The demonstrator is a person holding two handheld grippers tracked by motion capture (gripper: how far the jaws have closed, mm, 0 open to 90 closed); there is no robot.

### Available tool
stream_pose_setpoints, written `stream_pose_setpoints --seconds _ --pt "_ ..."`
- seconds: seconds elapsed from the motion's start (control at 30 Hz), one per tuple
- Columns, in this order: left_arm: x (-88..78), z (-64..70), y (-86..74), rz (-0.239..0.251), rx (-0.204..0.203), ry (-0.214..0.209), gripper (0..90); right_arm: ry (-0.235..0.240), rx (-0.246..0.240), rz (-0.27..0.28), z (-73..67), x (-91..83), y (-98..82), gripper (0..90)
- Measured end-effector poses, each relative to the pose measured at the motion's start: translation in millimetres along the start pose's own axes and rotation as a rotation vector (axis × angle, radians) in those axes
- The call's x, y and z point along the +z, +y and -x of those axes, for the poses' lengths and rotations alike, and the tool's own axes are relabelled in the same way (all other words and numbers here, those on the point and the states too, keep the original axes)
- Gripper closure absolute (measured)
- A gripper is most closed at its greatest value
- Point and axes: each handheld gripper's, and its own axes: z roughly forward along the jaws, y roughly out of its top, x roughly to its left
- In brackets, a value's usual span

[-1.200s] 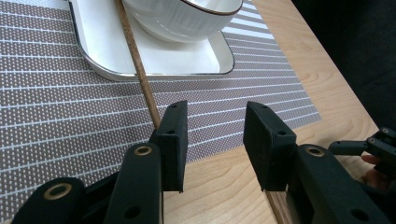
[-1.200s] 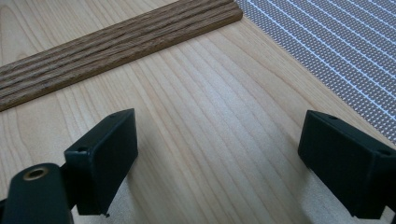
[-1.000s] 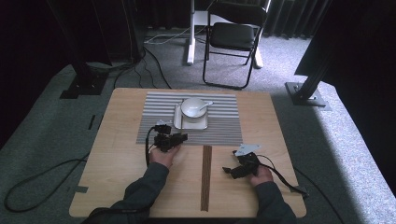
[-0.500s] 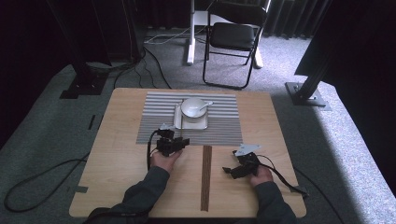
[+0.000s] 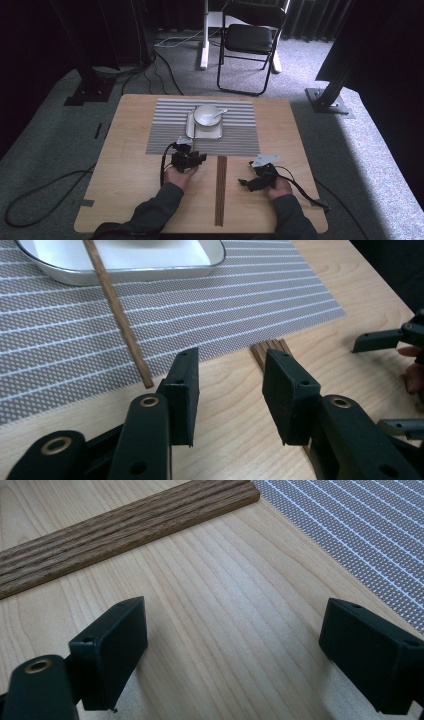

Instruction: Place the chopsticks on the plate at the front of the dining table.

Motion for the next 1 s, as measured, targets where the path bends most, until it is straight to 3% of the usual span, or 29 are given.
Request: stream_pose_setpoints --seconds 1.0 --pt "5.7 18.9 -15.2 -0.034 0.063 -0.021 57.3 -0.001 0.001 0.0 -0.2 0.0 0.0 11.3"
